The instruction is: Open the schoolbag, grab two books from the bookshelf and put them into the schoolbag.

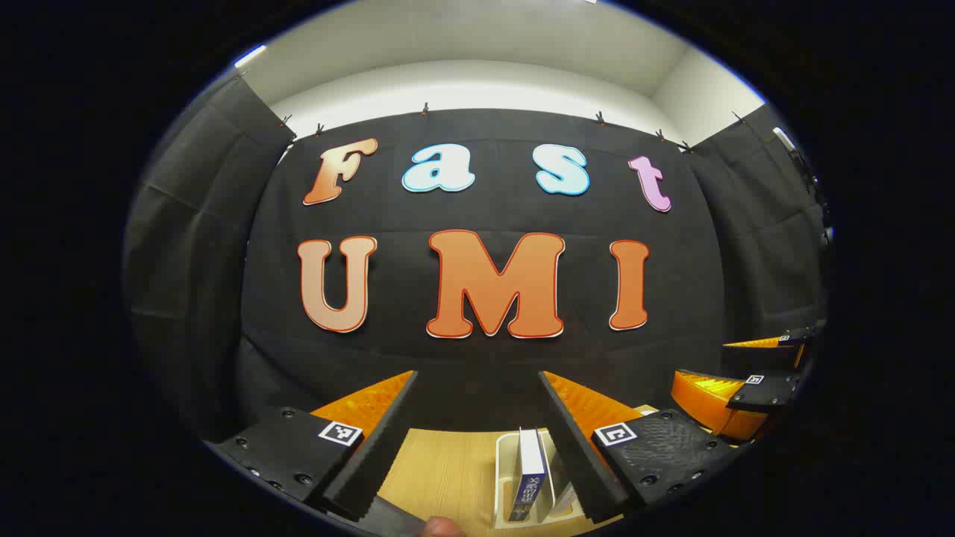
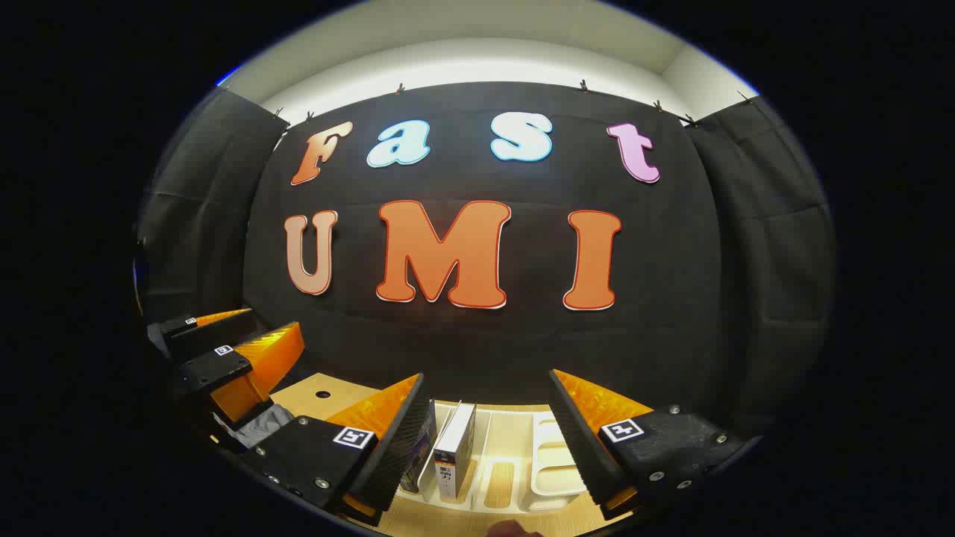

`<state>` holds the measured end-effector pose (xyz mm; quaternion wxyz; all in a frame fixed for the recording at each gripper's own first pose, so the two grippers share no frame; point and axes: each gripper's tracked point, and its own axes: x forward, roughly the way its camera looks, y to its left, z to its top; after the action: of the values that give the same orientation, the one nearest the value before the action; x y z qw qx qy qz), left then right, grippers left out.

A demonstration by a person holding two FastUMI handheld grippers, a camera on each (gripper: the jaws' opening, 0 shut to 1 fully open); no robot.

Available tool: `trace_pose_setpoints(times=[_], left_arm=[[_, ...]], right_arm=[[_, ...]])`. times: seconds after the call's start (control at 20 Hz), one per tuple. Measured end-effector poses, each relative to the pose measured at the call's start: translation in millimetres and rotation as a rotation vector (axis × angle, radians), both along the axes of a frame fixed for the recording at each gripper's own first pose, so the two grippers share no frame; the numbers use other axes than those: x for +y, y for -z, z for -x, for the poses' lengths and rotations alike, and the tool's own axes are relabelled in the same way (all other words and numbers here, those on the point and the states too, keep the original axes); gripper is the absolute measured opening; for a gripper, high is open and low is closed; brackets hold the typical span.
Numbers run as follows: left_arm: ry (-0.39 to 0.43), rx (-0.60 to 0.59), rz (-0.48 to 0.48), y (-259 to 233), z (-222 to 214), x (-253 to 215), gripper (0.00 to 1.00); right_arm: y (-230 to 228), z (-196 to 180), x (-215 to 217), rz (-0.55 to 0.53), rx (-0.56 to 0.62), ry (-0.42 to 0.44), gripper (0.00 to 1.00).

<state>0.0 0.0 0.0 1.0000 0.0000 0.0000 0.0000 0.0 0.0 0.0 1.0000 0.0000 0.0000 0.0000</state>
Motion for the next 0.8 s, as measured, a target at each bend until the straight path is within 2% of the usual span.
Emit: trace_pose_setpoints(times=[0.8], left_arm=[[-0.015, -0.009, -0.010, 2.2, -0.2, -7.7, 0.97]], right_arm=[[7.8, -2.1, -2.8, -0.008, 0.013, -0.009, 0.95]])
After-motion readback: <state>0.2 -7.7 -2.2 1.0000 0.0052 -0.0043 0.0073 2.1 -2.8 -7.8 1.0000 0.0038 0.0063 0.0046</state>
